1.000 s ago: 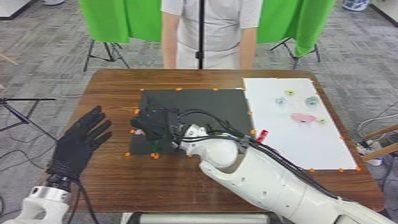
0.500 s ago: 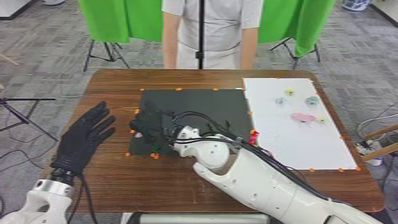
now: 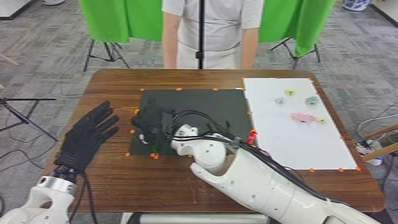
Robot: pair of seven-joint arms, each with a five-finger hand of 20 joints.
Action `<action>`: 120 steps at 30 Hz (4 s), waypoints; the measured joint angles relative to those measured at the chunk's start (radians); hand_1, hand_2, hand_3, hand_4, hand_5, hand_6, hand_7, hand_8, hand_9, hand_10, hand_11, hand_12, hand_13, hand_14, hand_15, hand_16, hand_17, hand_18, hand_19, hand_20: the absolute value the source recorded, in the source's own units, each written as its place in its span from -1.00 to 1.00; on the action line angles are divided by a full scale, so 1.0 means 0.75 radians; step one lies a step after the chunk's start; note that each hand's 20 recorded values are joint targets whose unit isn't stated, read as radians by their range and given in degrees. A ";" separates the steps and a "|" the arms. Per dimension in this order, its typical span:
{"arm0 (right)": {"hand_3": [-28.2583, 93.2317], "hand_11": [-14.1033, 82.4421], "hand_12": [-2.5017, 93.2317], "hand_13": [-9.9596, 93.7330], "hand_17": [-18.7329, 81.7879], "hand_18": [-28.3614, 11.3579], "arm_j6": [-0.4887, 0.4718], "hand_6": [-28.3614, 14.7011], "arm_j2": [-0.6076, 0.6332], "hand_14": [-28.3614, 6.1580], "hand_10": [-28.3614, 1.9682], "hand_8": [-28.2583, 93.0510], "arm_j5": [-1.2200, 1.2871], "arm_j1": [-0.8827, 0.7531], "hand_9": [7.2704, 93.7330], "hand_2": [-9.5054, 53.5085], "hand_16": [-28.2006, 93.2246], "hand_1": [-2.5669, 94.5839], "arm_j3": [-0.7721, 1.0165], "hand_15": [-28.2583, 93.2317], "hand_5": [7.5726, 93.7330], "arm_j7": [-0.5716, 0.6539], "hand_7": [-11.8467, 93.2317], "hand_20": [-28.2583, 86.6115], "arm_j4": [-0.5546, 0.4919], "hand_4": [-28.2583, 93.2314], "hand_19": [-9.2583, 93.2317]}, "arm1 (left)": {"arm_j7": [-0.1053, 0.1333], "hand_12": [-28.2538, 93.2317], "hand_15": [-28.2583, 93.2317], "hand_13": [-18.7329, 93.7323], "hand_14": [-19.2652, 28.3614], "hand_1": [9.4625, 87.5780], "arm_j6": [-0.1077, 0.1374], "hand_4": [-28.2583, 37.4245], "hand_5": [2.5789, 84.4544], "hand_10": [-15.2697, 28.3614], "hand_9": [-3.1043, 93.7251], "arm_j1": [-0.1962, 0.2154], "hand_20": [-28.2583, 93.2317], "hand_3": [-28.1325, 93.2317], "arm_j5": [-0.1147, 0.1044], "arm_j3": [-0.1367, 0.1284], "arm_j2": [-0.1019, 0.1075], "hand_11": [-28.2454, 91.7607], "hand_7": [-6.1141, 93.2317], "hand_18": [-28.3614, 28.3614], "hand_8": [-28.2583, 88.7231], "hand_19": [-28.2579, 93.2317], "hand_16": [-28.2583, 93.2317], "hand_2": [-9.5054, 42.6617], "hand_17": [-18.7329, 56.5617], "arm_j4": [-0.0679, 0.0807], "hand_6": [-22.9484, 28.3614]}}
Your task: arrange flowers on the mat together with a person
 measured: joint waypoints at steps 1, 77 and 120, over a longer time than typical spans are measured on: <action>0.74 -0.28 -0.05 0.49 -0.09 -0.50 -0.004 0.43 0.000 0.32 0.45 -0.61 -0.001 0.001 0.55 -1.00 -0.12 -0.06 -0.001 0.76 0.22 0.002 0.06 0.31 0.000 -1.00 0.74 | 0.000 -0.22 -0.33 -0.37 0.31 -0.58 -0.001 -0.85 -0.35 0.15 -0.52 0.000 -0.37 0.60 0.001 0.000 0.000 -0.34 -0.61 0.75 -0.65 0.10 -0.42 -0.84 -0.82 0.000 0.01; 0.90 -0.28 -0.50 -0.02 -0.38 -0.71 -0.014 0.03 0.316 -0.26 -0.27 -0.71 2.188 -1.438 -0.02 -0.41 -0.26 -0.59 1.667 0.14 -0.04 0.133 -0.44 -0.03 -1.062 -0.91 0.23 | 0.071 -0.22 -0.33 -0.36 0.32 -0.60 -0.034 -0.87 -0.35 0.16 -0.51 0.036 -0.37 0.61 -0.019 0.041 -0.276 -0.34 -0.61 0.75 -0.65 0.10 -0.42 -0.80 -0.81 0.003 0.01; 0.90 -0.28 -0.49 -0.02 -0.39 -0.71 -0.056 0.03 0.286 -0.25 -0.28 -0.72 2.183 -1.379 -0.02 -0.40 -0.26 -0.59 1.617 0.14 -0.03 0.167 -0.43 -0.02 -1.031 -0.91 0.23 | 0.083 -0.22 -0.32 -0.36 0.32 -0.61 -0.012 -0.87 -0.35 0.15 -0.51 0.027 -0.37 0.61 -0.023 0.060 -0.273 -0.34 -0.60 0.75 -0.65 0.11 -0.42 -0.78 -0.81 -0.003 0.01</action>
